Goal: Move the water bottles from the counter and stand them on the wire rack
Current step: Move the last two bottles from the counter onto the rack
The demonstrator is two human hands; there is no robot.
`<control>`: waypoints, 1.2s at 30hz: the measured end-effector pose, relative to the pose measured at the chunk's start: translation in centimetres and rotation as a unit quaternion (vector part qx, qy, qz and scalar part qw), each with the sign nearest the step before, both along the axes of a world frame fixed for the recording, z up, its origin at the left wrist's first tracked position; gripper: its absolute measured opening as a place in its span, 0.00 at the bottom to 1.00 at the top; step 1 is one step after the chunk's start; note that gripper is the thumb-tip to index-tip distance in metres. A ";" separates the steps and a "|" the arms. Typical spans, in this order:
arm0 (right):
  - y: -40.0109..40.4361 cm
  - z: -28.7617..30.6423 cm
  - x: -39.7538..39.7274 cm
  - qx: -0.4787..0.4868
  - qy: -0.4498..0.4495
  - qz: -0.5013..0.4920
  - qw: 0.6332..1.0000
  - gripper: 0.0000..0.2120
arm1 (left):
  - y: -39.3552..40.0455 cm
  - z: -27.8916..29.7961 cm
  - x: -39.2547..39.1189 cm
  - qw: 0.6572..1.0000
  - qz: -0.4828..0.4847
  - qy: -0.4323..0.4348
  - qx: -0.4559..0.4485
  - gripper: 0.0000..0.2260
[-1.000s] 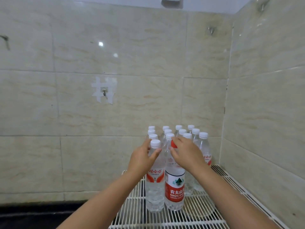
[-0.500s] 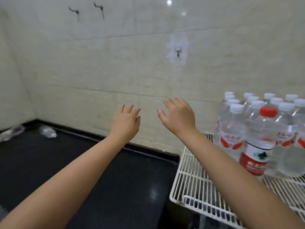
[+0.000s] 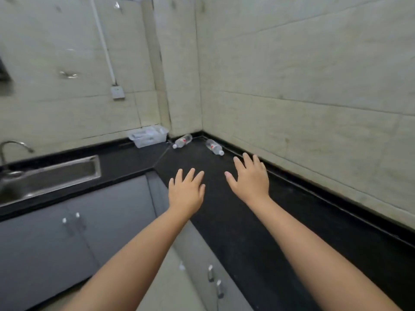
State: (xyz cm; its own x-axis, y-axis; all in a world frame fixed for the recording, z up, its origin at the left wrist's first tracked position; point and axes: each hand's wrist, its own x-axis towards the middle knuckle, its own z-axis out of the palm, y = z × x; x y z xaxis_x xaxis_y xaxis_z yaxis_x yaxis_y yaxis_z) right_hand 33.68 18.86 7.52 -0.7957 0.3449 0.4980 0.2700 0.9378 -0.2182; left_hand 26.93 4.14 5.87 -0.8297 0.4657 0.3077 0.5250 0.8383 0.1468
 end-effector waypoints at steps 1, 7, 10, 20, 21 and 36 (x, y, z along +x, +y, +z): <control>-1.5 -0.7 -1.9 -0.007 -0.016 0.004 1.000 0.26 | -1.5 -0.8 -1.5 1.000 0.013 -0.014 -0.007 0.21; -8.1 -5.9 -11.1 -0.032 -0.098 0.021 0.994 0.25 | -8.1 -4.9 -9.2 0.996 0.047 -0.078 -0.021 0.21; -9.6 -8.2 -15.3 -0.042 -0.133 0.024 0.990 0.25 | -9.9 -6.1 -13.2 0.994 0.056 -0.089 -0.022 0.21; -7.2 -13.9 -34.2 -0.091 -0.170 0.028 0.981 0.25 | -7.4 -10.3 -31.8 0.989 0.010 -0.136 -0.065 0.21; -6.3 -14.1 -36.6 -0.098 -0.170 0.026 0.980 0.25 | -6.5 -10.2 -34.2 0.988 0.006 -0.135 -0.071 0.21; 8.7 -15.9 -60.3 -0.119 -0.204 -0.106 0.966 0.24 | 4.0 -10.7 -65.8 0.987 -0.060 -0.114 -0.099 0.21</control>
